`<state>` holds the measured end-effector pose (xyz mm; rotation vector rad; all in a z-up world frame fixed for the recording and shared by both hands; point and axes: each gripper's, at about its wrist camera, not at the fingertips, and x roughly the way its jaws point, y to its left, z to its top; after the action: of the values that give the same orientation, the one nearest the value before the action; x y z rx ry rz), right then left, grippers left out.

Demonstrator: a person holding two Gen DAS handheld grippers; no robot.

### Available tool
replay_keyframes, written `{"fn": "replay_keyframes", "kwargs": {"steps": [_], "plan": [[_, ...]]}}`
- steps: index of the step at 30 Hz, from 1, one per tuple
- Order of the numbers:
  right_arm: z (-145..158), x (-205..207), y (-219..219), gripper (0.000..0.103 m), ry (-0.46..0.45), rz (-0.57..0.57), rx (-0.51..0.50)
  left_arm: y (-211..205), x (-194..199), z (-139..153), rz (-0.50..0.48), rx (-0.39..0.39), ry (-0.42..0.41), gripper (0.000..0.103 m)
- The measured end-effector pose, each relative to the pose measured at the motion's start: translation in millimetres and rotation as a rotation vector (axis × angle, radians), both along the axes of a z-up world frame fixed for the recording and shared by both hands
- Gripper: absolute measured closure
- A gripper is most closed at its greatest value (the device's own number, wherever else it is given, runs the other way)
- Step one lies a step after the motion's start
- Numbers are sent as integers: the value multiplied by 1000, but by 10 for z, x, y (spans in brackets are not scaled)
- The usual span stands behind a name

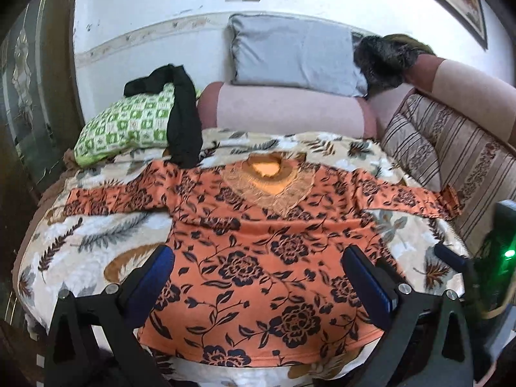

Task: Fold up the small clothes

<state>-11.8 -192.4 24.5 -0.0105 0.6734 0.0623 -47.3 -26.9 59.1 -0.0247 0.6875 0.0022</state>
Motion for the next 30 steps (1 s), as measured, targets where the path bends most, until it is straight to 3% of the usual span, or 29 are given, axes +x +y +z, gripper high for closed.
{"fn": "replay_keyframes", "kwargs": {"steps": [15,30], "plan": [[-6,6,-39,0,4,-4,4,-71,68,-125,-18,17,28,0],[14,90,79,0,6,13,-11,86,152,-207,23,9,45,0]]}}
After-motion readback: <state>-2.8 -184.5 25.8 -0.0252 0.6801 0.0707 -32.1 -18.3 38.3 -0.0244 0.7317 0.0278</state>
